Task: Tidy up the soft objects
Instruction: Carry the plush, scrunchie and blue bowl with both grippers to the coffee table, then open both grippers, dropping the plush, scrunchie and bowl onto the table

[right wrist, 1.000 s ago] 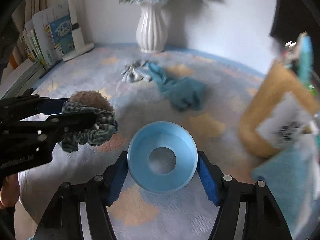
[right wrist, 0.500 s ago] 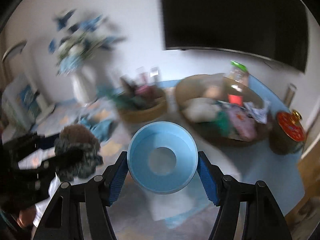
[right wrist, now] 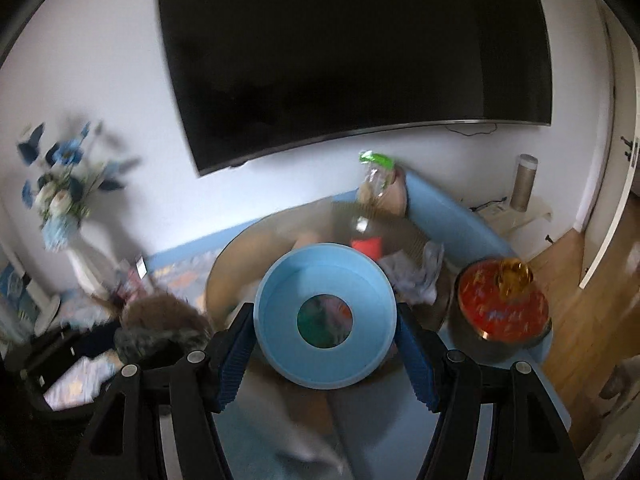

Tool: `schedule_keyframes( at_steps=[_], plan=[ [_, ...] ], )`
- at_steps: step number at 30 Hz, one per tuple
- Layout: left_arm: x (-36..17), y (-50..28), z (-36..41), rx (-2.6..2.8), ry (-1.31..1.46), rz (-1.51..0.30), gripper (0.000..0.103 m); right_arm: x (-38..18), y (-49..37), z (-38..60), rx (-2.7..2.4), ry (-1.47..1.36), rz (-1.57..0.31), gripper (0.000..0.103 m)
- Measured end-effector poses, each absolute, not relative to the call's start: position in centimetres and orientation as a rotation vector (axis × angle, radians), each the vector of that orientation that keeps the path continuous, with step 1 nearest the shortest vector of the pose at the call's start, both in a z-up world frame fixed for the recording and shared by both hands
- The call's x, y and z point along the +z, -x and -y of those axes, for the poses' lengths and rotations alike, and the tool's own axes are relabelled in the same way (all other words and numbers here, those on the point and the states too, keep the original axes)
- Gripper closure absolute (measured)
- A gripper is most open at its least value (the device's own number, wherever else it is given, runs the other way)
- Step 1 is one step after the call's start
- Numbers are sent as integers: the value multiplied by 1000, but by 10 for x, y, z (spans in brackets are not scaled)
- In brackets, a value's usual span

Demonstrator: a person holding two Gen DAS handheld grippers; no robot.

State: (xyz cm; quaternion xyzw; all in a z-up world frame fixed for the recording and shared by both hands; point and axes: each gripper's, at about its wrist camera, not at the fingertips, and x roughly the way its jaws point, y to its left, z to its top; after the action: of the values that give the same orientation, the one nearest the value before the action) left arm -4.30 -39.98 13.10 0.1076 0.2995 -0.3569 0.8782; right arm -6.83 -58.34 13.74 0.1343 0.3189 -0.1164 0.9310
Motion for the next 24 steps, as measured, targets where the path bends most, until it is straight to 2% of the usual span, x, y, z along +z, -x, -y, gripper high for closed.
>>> schedule_keyframes(
  at_steps=[6,9,11,12,13,15,24],
  plan=[
    [124,9,423,-674,-133,-687,63,135,26,627,-235,-418,-653,37],
    [120,-2,432,-659,-123,-694,59,128,3,637,-244,-443,-673,36],
    [118,-5,438,-653,-136,-690,46,123,-10,640,-238,-450,-693,36],
    [116,-6,442,-654,-144,-688,31,120,-15,641,-241,-449,-703,33],
    [115,-7,444,-656,-151,-690,23,118,-19,642,-243,-449,-712,31],
    [113,-6,447,-636,-176,-679,23,116,-20,641,-239,-455,-720,25],
    [120,20,437,-711,-184,-659,23,123,10,632,-233,-456,-702,24]
  ],
)
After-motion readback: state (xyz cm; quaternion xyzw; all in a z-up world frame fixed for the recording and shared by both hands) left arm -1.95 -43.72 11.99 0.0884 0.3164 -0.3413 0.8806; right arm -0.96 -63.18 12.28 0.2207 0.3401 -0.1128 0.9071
